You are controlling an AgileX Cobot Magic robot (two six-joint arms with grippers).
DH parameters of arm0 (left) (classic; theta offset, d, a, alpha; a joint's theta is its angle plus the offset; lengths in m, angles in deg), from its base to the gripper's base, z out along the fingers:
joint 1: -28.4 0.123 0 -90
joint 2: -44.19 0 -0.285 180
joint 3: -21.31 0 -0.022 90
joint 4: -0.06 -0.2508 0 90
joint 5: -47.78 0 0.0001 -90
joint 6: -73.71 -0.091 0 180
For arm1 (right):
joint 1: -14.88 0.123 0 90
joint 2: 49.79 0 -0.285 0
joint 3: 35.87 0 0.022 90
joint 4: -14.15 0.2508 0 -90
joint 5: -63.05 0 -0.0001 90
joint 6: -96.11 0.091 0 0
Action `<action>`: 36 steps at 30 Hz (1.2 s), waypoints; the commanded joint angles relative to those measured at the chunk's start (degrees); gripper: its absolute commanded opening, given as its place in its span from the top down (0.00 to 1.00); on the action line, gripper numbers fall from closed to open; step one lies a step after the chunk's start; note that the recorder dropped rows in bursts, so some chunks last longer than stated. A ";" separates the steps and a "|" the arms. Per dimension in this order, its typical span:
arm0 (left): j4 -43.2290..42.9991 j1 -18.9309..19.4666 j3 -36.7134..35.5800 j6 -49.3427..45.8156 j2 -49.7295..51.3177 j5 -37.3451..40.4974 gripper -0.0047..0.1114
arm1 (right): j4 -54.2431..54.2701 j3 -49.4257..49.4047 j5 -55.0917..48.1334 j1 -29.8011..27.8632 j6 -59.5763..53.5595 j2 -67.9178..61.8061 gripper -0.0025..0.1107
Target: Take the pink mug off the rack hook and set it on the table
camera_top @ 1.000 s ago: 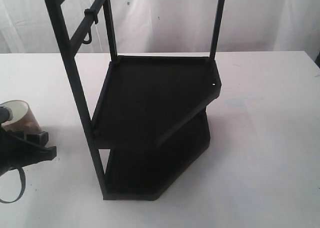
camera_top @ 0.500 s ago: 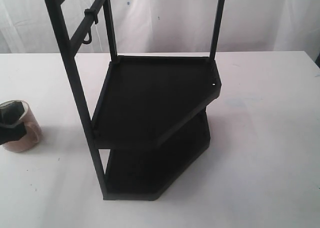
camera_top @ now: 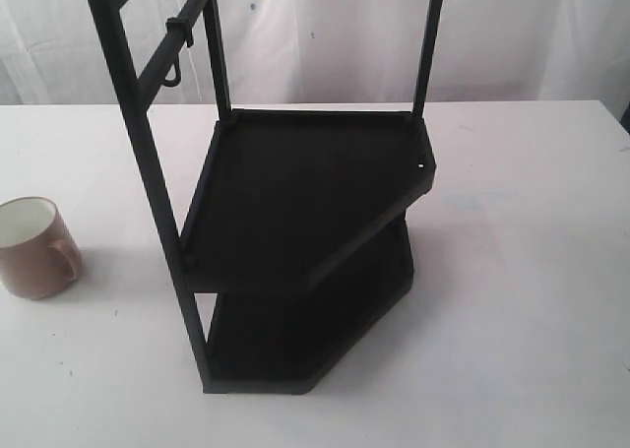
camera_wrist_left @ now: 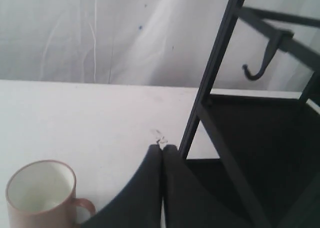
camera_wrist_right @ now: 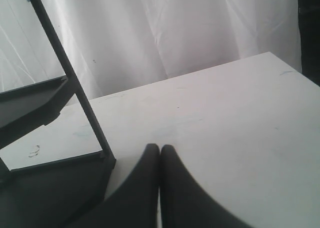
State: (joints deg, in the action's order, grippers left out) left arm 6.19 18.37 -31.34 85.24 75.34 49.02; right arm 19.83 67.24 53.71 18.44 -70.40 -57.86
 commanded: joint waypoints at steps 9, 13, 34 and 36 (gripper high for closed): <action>-0.28 0.19 2.20 0.28 -10.00 5.96 0.96 | -0.14 -0.33 0.20 -0.06 0.22 0.28 0.98; -0.28 0.19 2.20 0.28 -10.00 5.96 0.96 | -0.14 -0.33 0.20 -0.06 0.22 0.28 0.98; -2.51 0.19 -2.60 -4.95 -9.98 4.28 0.96 | -0.14 -0.33 0.20 -0.06 0.22 0.28 0.98; -0.44 0.08 -6.16 -6.71 -9.98 2.11 0.96 | -0.14 -0.33 0.20 -0.06 0.22 0.28 0.98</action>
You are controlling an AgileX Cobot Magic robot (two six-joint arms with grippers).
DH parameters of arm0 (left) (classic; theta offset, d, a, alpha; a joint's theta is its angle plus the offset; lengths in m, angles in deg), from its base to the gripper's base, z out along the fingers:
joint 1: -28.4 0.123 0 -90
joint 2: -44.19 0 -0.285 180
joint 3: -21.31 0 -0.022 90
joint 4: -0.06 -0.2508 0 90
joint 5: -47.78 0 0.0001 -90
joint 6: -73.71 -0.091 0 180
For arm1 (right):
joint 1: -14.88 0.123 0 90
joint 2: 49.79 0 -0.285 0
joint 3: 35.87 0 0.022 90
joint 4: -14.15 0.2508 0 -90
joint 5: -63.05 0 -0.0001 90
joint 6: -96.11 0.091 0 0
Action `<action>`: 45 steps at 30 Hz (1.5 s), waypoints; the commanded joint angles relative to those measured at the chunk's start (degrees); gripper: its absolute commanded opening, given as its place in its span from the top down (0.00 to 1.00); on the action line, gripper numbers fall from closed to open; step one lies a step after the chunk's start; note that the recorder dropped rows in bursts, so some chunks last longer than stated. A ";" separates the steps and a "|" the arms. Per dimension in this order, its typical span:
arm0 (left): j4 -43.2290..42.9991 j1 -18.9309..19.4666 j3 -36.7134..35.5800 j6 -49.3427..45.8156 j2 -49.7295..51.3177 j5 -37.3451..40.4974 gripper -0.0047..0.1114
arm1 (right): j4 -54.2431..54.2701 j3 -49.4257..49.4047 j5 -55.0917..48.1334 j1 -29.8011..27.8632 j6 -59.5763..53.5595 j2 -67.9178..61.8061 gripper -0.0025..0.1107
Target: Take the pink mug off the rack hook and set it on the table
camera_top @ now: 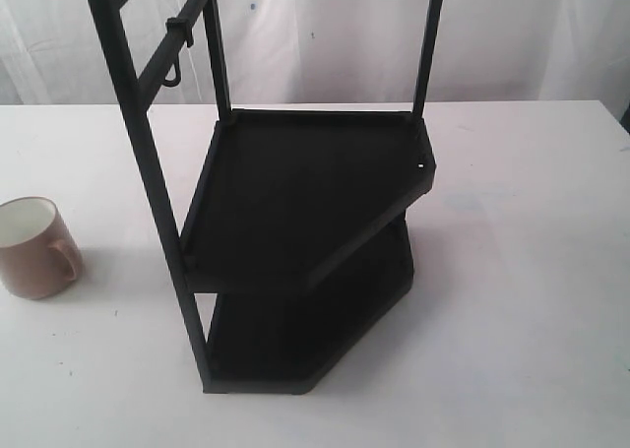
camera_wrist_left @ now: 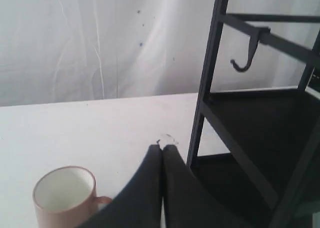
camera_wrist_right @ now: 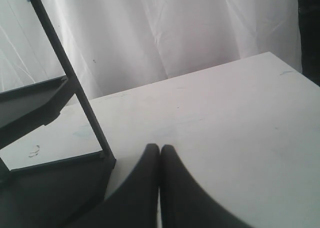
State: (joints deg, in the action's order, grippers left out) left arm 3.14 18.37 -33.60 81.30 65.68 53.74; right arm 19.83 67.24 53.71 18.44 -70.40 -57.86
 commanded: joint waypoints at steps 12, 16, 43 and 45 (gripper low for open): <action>3.67 0.08 -18.37 -6.59 -9.19 -3.07 0.96 | -0.14 -0.33 0.20 -0.06 0.22 0.28 0.98; 5.36 0.08 -22.31 -6.59 -11.82 -2.82 0.96 | -0.14 -0.33 0.20 -0.06 0.22 0.28 0.98; 5.36 0.08 -22.31 -6.59 -13.69 2.70 0.96 | -0.14 -0.33 0.20 -0.06 -0.19 0.28 0.98; 5.36 0.08 -22.31 -6.59 -13.69 2.70 0.96 | -0.14 -0.33 0.20 -0.06 -0.19 0.28 0.98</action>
